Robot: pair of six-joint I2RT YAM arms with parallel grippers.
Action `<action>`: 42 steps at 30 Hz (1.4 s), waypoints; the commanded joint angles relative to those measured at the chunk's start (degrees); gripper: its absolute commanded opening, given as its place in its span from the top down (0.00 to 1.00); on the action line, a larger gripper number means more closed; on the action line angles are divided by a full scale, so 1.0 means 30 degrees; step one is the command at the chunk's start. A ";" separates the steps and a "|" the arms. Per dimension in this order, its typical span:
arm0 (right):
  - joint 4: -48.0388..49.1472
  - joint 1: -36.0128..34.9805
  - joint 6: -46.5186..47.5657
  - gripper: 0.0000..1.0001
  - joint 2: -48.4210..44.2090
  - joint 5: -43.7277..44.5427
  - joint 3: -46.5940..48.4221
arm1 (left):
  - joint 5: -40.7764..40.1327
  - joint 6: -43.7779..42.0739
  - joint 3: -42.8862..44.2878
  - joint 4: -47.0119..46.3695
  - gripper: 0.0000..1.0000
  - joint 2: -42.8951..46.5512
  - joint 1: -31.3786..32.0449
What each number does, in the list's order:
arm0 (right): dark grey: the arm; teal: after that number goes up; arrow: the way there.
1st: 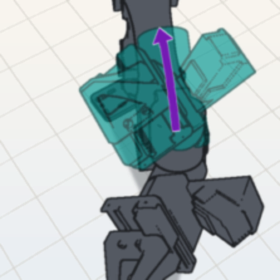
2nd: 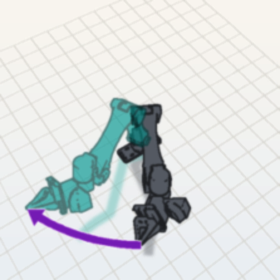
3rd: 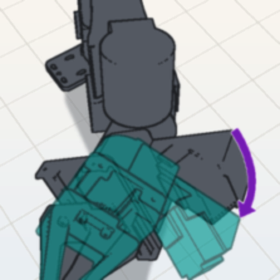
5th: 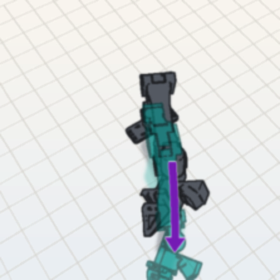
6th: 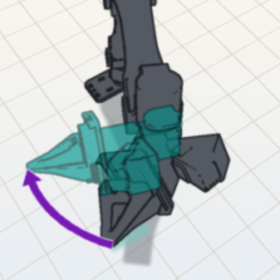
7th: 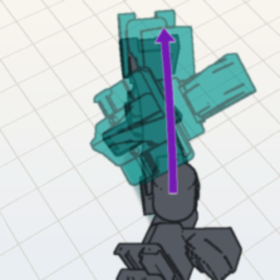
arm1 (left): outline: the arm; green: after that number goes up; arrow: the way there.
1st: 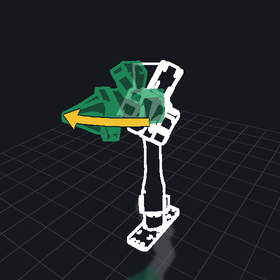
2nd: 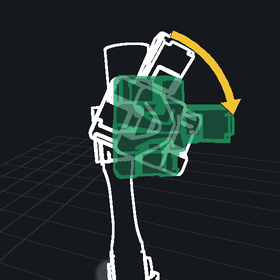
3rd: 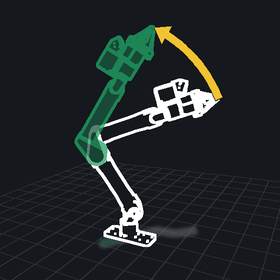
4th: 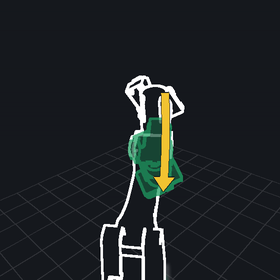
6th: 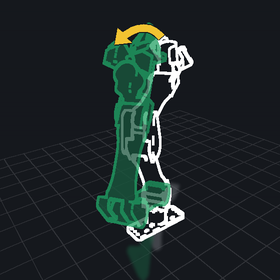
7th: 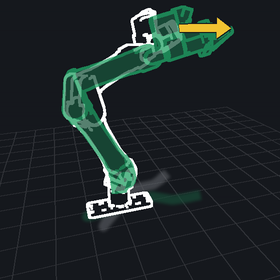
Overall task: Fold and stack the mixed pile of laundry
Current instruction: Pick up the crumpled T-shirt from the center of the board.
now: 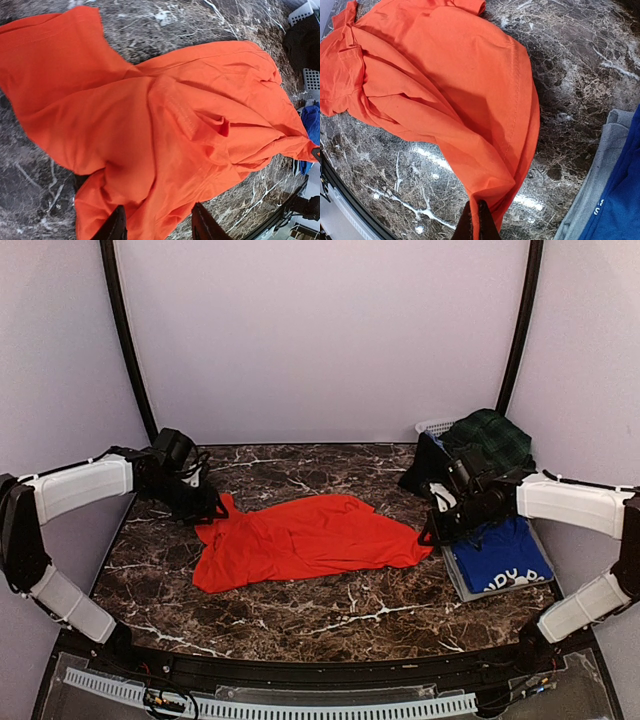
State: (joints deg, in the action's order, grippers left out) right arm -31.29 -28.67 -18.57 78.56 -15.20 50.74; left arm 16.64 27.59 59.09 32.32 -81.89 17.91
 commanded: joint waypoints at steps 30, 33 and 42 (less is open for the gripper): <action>0.1053 0.0304 -0.0007 1.00 0.0232 -0.0353 -0.0258 | -0.3233 -0.1528 0.8046 -0.0176 0.58 -1.0970 0.1822; 0.1054 0.0313 0.0008 1.00 0.0263 -0.0382 -0.0245 | -0.3190 -0.1640 0.8049 -0.0259 0.68 -1.1195 0.1822; 0.1026 0.0346 0.0062 1.00 -0.0118 -0.0523 0.0005 | -0.3417 -0.1668 0.8052 -0.0151 1.00 -0.8679 0.1966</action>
State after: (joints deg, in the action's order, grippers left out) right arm -29.56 -27.99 -18.55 79.09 -15.84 50.59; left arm 7.44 22.72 82.37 30.46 -115.68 23.46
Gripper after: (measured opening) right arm 0.007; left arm 0.012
